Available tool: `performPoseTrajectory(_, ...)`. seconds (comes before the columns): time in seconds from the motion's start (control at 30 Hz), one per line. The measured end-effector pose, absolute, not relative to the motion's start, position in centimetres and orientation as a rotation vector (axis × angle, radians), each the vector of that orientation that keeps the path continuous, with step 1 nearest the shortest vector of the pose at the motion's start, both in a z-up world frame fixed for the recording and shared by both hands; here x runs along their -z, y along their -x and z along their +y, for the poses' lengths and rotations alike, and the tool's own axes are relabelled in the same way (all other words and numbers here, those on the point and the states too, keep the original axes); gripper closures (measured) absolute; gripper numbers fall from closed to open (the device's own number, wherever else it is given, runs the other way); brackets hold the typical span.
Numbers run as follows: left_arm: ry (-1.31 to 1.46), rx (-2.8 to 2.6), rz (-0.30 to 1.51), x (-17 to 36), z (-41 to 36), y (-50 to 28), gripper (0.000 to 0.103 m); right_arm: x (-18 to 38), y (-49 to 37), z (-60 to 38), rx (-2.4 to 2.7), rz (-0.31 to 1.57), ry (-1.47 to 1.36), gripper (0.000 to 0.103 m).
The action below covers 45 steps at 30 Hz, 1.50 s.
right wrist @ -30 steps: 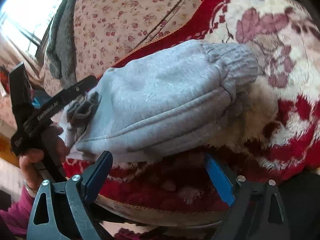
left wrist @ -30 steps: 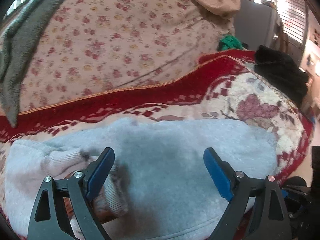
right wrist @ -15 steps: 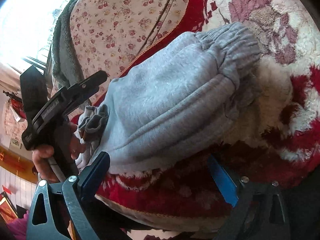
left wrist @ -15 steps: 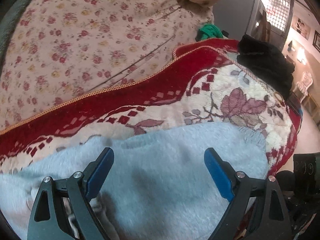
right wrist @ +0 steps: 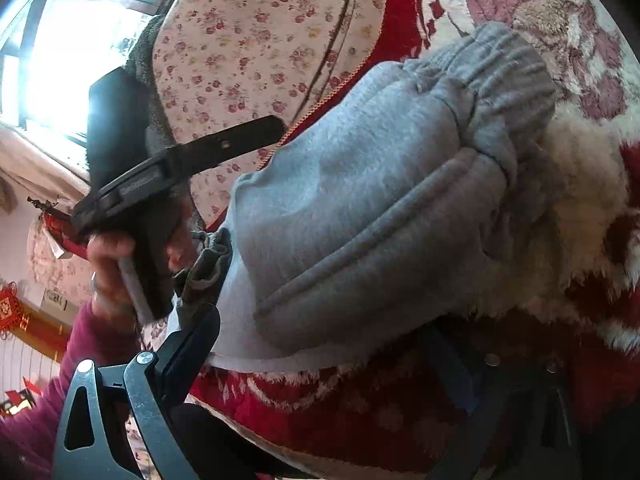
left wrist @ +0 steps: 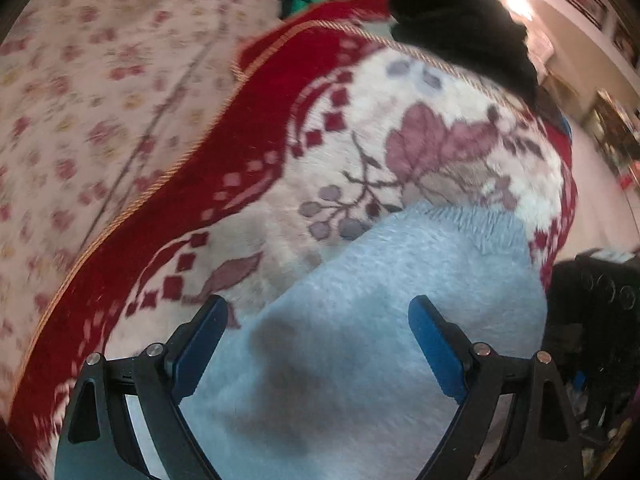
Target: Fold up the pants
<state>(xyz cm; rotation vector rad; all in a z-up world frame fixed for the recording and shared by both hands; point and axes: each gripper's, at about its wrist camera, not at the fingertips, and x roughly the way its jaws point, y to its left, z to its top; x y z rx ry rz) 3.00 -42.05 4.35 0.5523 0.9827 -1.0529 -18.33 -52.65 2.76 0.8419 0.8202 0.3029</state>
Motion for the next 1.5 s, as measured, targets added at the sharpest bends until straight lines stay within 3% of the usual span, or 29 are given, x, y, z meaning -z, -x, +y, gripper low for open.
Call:
performPoseTrajectory(0.43, -0.599, 1.225, 1.103, 0.0, -45.4, -5.7, 0.012, -2.6, 17.0, -52.4, -0.313, 0.764, -0.845, 0.002)
performPoseTrajectory(0.77, -0.573, 1.284, 1.235, 1.8, -46.5, -6.8, 0.005, -2.4, 16.6, -53.6, -0.287, 0.736, -0.945, 0.003)
performPoseTrajectory(0.87, -0.554, 1.318, 1.253, 2.0, -46.8, -6.6, 0.005, -2.3, 16.5, -53.7, -0.276, 0.742, -0.924, 0.015)
performPoseTrajectory(0.93, -0.548, 1.331, 1.262, 2.3, -47.0, -6.3, 0.010, -1.7, 16.3, -54.2, -0.277, 0.751, -0.936, 0.033)
performPoseTrajectory(1.03, -0.509, 1.331, 1.249, 2.2, -46.8, -6.2, 0.019, -1.6, 15.9, -54.5, -0.294, 0.749, -0.947, 0.039)
performPoseTrajectory(1.3, -0.446, 1.293, 1.192, -0.6, -45.5, -6.1, 0.079, -3.5, 15.7, -53.6, -0.303, 0.732, -0.840, 0.062)
performPoseTrajectory(1.5, -0.412, 1.307, 1.137, -2.3, -43.6, -5.2, 0.080, -6.6, 15.8, -52.7, -0.324, 0.685, -0.728, 0.066)
